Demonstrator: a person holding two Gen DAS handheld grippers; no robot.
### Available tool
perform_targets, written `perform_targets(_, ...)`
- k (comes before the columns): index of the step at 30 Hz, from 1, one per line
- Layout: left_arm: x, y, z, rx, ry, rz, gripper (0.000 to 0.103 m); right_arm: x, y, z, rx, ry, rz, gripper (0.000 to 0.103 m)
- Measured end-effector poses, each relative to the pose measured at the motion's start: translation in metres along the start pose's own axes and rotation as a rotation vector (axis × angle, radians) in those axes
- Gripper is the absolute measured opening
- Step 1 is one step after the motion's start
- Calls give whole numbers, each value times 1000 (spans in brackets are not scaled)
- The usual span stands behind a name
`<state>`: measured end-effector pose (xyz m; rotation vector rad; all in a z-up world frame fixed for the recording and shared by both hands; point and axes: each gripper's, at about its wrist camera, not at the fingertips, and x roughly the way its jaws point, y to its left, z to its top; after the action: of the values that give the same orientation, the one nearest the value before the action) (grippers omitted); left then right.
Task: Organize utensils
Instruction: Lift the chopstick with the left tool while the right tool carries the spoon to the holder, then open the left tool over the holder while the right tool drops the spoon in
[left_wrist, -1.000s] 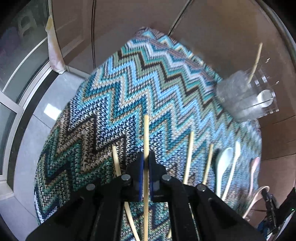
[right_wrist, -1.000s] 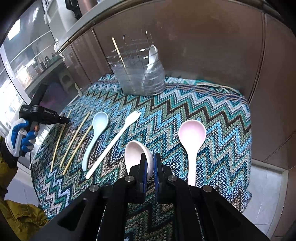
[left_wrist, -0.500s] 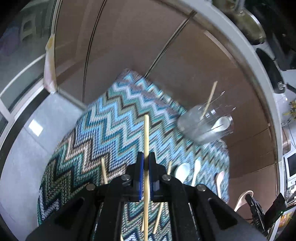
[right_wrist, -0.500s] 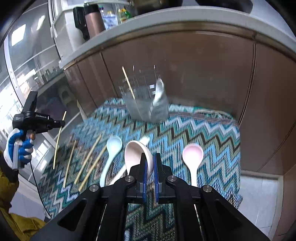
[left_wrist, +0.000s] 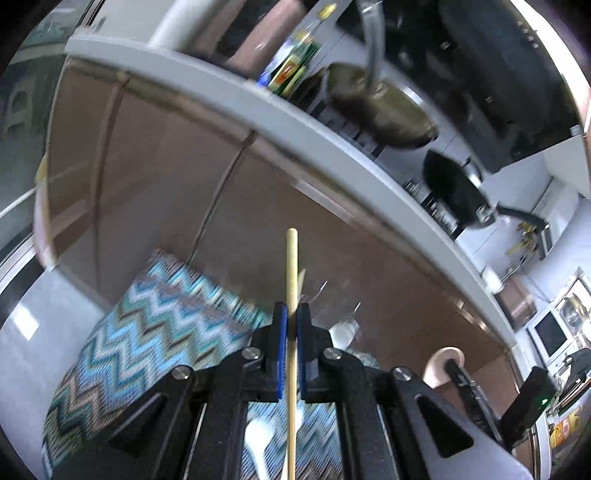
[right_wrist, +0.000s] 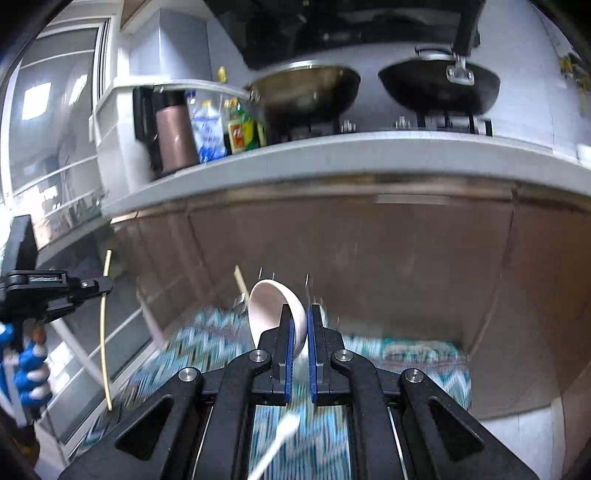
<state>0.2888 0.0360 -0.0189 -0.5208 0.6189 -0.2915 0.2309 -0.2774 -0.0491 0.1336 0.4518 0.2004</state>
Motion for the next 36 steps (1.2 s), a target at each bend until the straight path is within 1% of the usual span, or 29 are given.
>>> perform_targets(2, 10, -12, 9, 2, -45, -23, 4, 15, 2, 12, 3, -53, -29, 7)
perform_targets(4, 20, -25, 17, 20, -108, -22, 4, 29, 3, 21, 24, -108, -37, 7)
perform_targets(6, 32, -39, 23, 45, -183, -24, 4, 41, 6, 26, 18, -158, -69, 7)
perform_targets(8, 42, -48, 25, 67, -231, -27, 4, 53, 9, 29, 9, -195, -97, 7)
perform_targets(9, 50, -54, 25, 85, -265, -25, 4, 56, 10, 28, -1, -210, -112, 7)
perform_targets(12, 73, -64, 21, 126, -335, -8, 4, 76, 14, 25, -41, -259, -173, 7)
perform_targets(15, 99, -68, 12, 152, -380, 3, 4, 91, 17, 19, -75, -298, -217, 6)
perform_targets(19, 131, -67, -6, 187, -410, 39, 4, 108, 17, 6, -96, -317, -250, 6)
perform_targets(22, 152, -63, -17, 201, -416, 75, 4, 123, 15, -7, -93, -315, -271, 6)
perform_targets(24, 162, -61, -25, 220, -439, 103, 4, 128, 15, -15, -92, -311, -278, 6)
perform_targets(27, 168, -59, -37, 253, -465, 130, 4, 135, 18, -24, -102, -299, -288, 6)
perform_targets(30, 169, -54, -42, 250, -469, 132, 5, 139, 18, -33, -110, -283, -302, 7)
perform_targets(33, 166, -52, -51, 278, -472, 167, 6, 141, 18, -40, -112, -251, -306, 8)
perform_targets(34, 165, -52, -53, 291, -467, 173, 8, 140, 17, -43, -110, -240, -306, 8)
perform_targets(35, 164, -53, -55, 303, -457, 177, 15, 140, 17, -46, -107, -229, -308, 8)
perform_targets(36, 162, -53, -56, 311, -451, 180, 20, 139, 16, -47, -104, -218, -312, 8)
